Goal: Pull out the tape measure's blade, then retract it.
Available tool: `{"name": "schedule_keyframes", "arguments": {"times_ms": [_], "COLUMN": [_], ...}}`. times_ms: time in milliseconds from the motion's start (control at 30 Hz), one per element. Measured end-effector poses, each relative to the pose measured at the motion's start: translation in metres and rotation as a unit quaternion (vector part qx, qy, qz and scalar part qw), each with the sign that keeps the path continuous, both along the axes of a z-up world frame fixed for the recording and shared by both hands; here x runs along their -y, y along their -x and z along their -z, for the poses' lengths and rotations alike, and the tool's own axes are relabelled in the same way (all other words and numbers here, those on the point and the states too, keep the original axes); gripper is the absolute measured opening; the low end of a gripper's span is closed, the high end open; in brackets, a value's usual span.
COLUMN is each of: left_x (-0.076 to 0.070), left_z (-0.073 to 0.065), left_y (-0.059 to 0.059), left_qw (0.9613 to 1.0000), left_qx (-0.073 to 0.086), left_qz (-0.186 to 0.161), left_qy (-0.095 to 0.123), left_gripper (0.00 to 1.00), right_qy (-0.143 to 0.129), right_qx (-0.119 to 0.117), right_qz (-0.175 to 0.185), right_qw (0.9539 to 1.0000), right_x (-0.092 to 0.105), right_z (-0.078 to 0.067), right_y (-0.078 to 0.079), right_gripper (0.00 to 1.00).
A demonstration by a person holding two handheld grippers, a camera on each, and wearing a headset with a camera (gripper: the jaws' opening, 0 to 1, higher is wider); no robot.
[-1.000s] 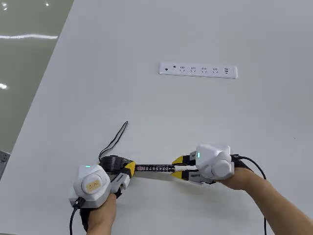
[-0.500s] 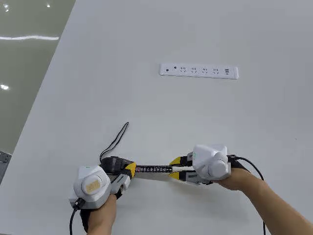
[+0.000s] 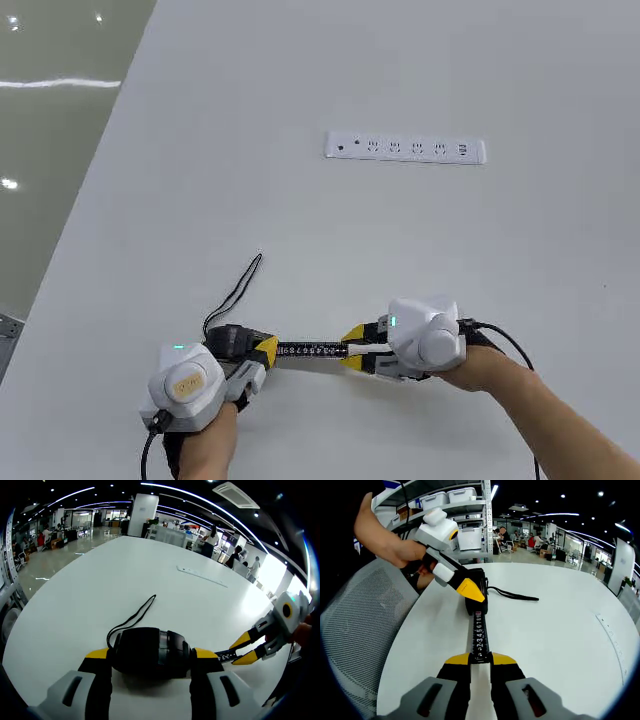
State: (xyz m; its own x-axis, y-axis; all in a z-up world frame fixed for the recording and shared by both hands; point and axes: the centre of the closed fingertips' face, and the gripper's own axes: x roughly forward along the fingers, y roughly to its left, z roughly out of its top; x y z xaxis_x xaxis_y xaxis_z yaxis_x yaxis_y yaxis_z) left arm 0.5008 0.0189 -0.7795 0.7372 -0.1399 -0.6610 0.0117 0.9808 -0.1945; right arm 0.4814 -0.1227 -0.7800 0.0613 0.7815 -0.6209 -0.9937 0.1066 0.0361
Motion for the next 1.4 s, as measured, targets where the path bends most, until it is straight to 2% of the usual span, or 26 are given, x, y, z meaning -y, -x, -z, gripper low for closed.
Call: {"name": "schedule_keyframes", "arguments": {"times_ms": [500,833,1400], "left_x": [0.001,0.001,0.000], "left_z": [0.001,0.004,0.005], "left_y": [0.000,0.001,0.003], "left_qw": [1.0000,0.9999,0.9999], "left_qx": [-0.002,-0.005,-0.006], "left_qz": [0.001,0.003,0.006], "left_qy": [0.001,0.008,0.007], "left_gripper": [0.60,0.60,0.60], "right_qy": [0.000,-0.001,-0.005], "right_qx": [-0.001,-0.003,-0.007], "right_qz": [-0.001,-0.002,0.000], "right_qw": [1.0000,1.0000,1.0000], "right_x": [-0.001,-0.005,-0.014], "right_z": [0.003,0.004,0.009], "right_y": [0.000,0.001,0.002], "right_gripper": [0.13,0.13,0.13]}}
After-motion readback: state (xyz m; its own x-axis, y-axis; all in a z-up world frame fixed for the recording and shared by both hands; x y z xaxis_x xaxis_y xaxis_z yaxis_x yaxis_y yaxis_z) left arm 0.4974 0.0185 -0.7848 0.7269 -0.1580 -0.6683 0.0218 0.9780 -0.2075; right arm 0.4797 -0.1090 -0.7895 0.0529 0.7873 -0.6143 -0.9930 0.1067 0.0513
